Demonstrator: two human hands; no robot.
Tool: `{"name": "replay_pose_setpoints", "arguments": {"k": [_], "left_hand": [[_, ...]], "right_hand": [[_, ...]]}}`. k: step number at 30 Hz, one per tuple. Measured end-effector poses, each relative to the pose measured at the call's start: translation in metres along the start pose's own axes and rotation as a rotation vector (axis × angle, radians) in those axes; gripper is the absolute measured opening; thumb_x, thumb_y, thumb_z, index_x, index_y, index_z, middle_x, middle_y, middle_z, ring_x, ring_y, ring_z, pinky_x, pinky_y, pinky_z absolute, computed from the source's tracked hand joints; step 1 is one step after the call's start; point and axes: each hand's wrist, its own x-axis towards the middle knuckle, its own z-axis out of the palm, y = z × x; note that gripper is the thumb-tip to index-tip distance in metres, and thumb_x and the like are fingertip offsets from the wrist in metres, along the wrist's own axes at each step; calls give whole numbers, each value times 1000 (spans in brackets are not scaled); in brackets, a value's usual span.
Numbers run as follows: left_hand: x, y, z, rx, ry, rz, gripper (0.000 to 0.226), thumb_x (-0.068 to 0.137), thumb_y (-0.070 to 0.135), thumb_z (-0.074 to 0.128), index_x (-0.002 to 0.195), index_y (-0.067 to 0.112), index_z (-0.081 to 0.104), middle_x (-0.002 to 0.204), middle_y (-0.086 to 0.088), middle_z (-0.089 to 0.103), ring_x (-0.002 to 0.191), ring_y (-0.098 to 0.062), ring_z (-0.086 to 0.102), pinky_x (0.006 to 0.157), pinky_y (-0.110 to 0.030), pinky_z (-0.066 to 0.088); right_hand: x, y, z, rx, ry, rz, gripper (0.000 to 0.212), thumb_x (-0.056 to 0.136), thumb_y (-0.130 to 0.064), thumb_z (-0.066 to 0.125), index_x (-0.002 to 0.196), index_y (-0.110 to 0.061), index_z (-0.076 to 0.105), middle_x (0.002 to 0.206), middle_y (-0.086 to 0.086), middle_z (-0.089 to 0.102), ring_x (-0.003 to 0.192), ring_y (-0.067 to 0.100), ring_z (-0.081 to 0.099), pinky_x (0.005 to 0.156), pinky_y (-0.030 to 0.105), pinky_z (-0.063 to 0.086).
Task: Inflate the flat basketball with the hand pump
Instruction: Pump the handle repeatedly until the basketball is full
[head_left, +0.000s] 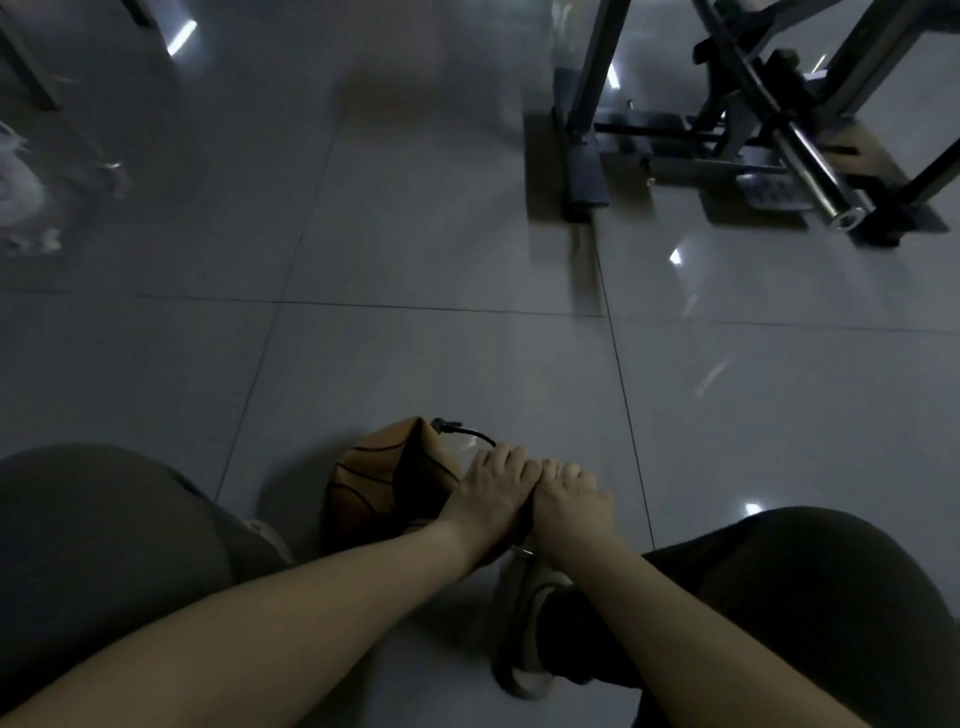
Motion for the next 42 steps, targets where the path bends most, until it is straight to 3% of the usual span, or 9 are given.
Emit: {"name": "replay_pose_setpoints", "arguments": {"k": [4,8,12,20,25,33,36,38,42], "left_hand": [[0,-6,-32,93,37,48,25,85,35,54,103,19,51,93,-2,56,84,-21,51,76,-35,46],[18,-13,-110,70,282,134,31,83,17,28,102,14,53,94,-6,54,84,-25,50,76,-38,44],[21,-18,-152,112,389,121,35,89,16,28,109,10,55,102,-8,55,91,-27,48,82,-38,41],[-11,-14,-52,125,324,-21,32,74,18,62,100,12,43,92,-8,54,83,-24,40,73,-35,34],[-7,-13,-14,157,222,-84,38,77,24,70,103,13,44,96,-7,49,87,-24,42,77,-35,37],[1,0,-4,27,-12,-73,19,88,25,51,104,15,47,98,-6,55,87,-22,46,75,-35,47],[7,-5,-27,-26,-72,-56,20,94,26,47,112,18,49,110,-4,54,101,-23,49,90,-35,41],[11,-12,-50,-56,-10,-56,20,93,19,47,112,17,51,111,-5,55,104,-24,50,92,-36,38],[28,-18,-122,-87,327,48,5,86,15,51,91,15,52,89,-6,56,81,-24,52,74,-35,40]], "right_hand": [[-10,-3,-21,125,70,-13,30,93,-22,58,122,-15,50,120,6,57,107,23,56,89,34,50],[-29,5,-65,84,589,-52,15,90,-25,61,101,-19,53,89,-2,55,75,15,50,68,30,48],[-40,6,-93,6,883,-132,20,90,-23,61,107,-14,56,90,3,53,77,16,44,68,32,43],[-16,-20,-18,-104,502,-91,25,74,-18,69,93,-12,53,85,10,48,70,25,41,59,35,32],[2,-18,1,-151,348,-42,23,93,-25,46,113,-15,49,106,9,49,91,25,47,68,34,29],[7,-6,11,-69,165,-6,28,97,-27,47,122,-16,45,119,8,50,104,25,48,78,33,35],[5,-2,-9,135,84,-41,28,93,-21,58,119,-16,48,119,5,56,107,24,52,86,32,44],[-2,-4,-25,207,194,-66,21,91,-20,59,111,-19,50,109,3,59,97,20,54,82,32,49],[-22,0,-71,127,704,-102,29,87,-27,65,112,-17,56,96,1,61,82,17,54,74,32,49]]}}
